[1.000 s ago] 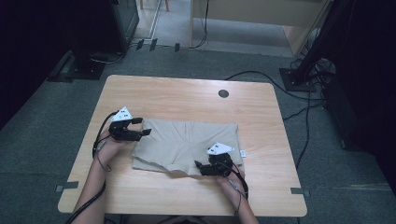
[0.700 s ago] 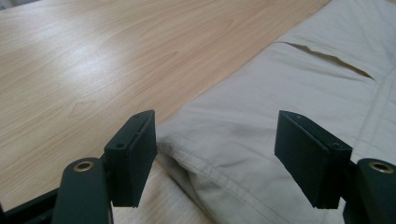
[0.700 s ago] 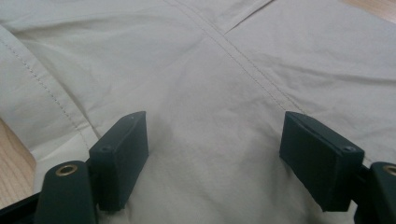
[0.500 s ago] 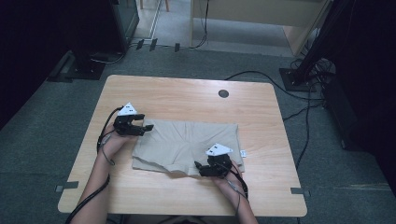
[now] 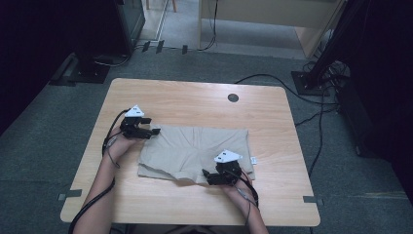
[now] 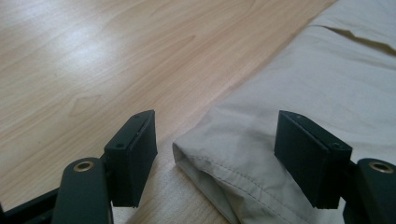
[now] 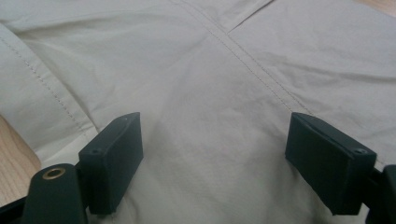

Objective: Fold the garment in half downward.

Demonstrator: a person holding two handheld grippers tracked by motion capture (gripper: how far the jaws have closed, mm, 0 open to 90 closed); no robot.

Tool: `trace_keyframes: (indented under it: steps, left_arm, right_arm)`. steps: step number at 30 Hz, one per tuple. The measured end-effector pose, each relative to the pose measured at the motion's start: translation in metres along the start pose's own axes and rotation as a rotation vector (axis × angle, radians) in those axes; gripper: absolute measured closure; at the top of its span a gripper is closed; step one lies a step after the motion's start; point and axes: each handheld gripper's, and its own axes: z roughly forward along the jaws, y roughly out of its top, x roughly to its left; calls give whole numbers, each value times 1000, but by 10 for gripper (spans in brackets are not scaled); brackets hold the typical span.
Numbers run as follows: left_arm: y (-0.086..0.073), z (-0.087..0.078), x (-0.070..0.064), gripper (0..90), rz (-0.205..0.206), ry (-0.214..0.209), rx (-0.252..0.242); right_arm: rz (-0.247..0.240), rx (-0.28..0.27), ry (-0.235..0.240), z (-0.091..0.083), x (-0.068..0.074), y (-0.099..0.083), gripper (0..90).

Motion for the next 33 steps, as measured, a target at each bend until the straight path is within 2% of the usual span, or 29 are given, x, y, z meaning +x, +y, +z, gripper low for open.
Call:
trace_keyframes:
  steps: [5,7,13,17,21,25,33]
  left_arm:
    - [0,1,-1,300,10,17,5]
    - [0,3,-4,300,27,33,40]
    - [0,3,-3,299,18,36,39]
    - [0,3,-4,299,6,42,36]
    - [0,3,-5,299,11,50,39]
    - [0,2,-5,291,0,48,37]
    - [-1,3,-7,285,1,61,38]
  right_arm:
    - [5,-1,-6,0,1,0,187]
    - [26,-4,-11,0,1,0,199]
    - [75,-12,-30,-1,4,4,223]
    - [81,-30,-36,-2,8,8,223]
    - [74,-43,-33,1,16,14,223]
    - [98,-50,-31,6,22,21,224]
    - [98,-32,-17,18,32,25,226]
